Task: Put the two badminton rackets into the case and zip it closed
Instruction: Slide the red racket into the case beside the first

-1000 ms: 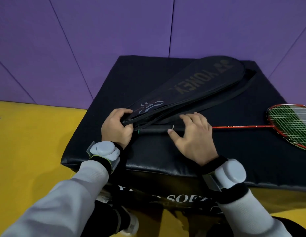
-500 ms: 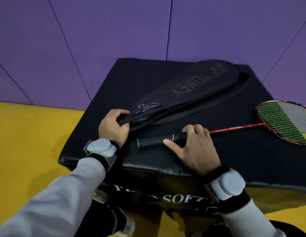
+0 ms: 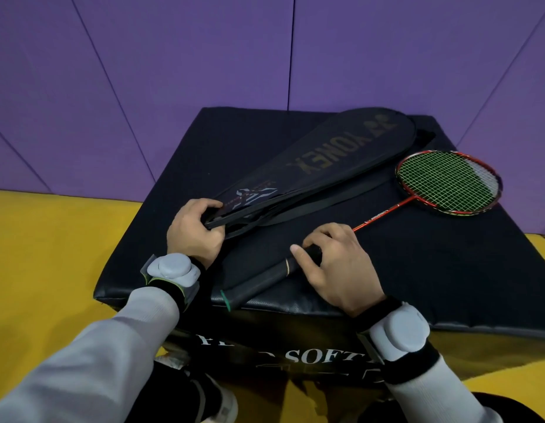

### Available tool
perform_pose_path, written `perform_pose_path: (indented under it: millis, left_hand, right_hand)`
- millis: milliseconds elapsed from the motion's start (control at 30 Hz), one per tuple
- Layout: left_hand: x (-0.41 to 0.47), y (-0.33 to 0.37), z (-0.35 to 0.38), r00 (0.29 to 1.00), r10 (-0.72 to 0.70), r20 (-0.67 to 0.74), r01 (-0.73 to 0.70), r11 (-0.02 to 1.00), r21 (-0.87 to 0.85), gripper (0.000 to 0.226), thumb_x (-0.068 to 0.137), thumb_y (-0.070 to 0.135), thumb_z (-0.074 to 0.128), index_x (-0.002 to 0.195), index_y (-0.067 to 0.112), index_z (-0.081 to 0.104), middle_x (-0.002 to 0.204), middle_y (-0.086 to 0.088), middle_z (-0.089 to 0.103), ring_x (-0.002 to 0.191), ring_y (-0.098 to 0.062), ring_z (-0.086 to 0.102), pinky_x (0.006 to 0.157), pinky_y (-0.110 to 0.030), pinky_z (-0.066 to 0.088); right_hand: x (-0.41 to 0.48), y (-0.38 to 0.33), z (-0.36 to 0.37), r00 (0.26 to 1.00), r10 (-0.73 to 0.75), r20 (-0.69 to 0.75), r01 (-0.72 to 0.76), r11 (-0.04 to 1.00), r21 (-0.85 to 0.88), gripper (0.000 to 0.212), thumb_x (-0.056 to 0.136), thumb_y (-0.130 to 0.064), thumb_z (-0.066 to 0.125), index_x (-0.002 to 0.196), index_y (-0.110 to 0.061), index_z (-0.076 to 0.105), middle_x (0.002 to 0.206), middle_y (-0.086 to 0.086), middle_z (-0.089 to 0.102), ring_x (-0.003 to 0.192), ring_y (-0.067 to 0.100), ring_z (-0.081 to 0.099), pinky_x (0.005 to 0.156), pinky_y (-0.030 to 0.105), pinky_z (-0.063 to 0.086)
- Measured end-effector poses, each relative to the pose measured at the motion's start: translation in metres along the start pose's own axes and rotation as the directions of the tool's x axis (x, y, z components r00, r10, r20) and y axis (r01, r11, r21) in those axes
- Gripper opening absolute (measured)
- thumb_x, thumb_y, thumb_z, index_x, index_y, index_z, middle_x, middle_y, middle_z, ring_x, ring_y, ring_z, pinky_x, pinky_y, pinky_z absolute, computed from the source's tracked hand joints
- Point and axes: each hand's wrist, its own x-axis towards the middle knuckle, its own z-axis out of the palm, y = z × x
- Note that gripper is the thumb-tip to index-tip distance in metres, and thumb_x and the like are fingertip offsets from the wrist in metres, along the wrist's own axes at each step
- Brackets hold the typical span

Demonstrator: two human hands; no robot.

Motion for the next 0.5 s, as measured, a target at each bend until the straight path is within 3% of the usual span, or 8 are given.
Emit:
perform_pose_path:
  millis: [100, 167, 300, 500]
  left_hand:
    - [0.0, 0.003, -0.002, 0.997, 0.075, 0.032, -0.078, 0.994, 0.08, 0.039, 0.073, 0.024, 0.059, 0.11, 0.02, 0.071, 0.113, 0.005, 0.066, 0.111, -0.024, 0.061, 0.098, -0.048, 0.047]
    - [-0.001, 0.006, -0.002, 0.992, 0.116, 0.055, -0.121, 0.987, 0.109, 0.041, 0.073, 0.022, 0.06, 0.111, 0.016, 0.072, 0.116, 0.001, 0.067, 0.114, -0.027, 0.06, 0.101, -0.051, 0.044]
    - [-0.004, 0.01, -0.003, 0.987, 0.153, 0.057, -0.159, 0.977, 0.139, 0.039, 0.075, 0.021, 0.059, 0.112, 0.016, 0.073, 0.115, 0.003, 0.067, 0.108, -0.025, 0.061, 0.1, -0.05, 0.044]
    - [-0.003, 0.011, -0.003, 0.989, 0.131, 0.065, -0.139, 0.98, 0.144, 0.041, 0.075, 0.024, 0.058, 0.112, 0.018, 0.072, 0.114, 0.005, 0.066, 0.106, -0.021, 0.059, 0.1, -0.044, 0.044]
  right_hand:
    - [0.001, 0.001, -0.001, 0.998, 0.057, -0.003, -0.057, 0.998, -0.002, 0.033, 0.092, -0.048, 0.06, 0.097, -0.018, 0.071, 0.105, -0.002, 0.063, 0.11, 0.019, 0.052, 0.085, 0.036, 0.052]
    - [0.003, 0.003, -0.002, 0.994, 0.106, 0.006, -0.107, 0.994, 0.011, 0.034, 0.09, -0.047, 0.062, 0.104, -0.017, 0.069, 0.111, 0.0, 0.061, 0.113, 0.021, 0.05, 0.089, 0.036, 0.05]
    - [0.011, 0.015, -0.011, 0.963, 0.267, -0.045, -0.266, 0.963, 0.03, 0.048, 0.086, -0.042, 0.068, 0.123, -0.012, 0.059, 0.126, 0.01, 0.055, 0.121, 0.032, 0.045, 0.105, 0.036, 0.035]
    - [0.027, 0.05, -0.027, 0.837, 0.545, -0.053, -0.534, 0.834, 0.138, 0.065, 0.086, -0.046, 0.068, 0.134, -0.007, 0.048, 0.135, 0.024, 0.047, 0.127, 0.041, 0.038, 0.11, 0.043, 0.027]
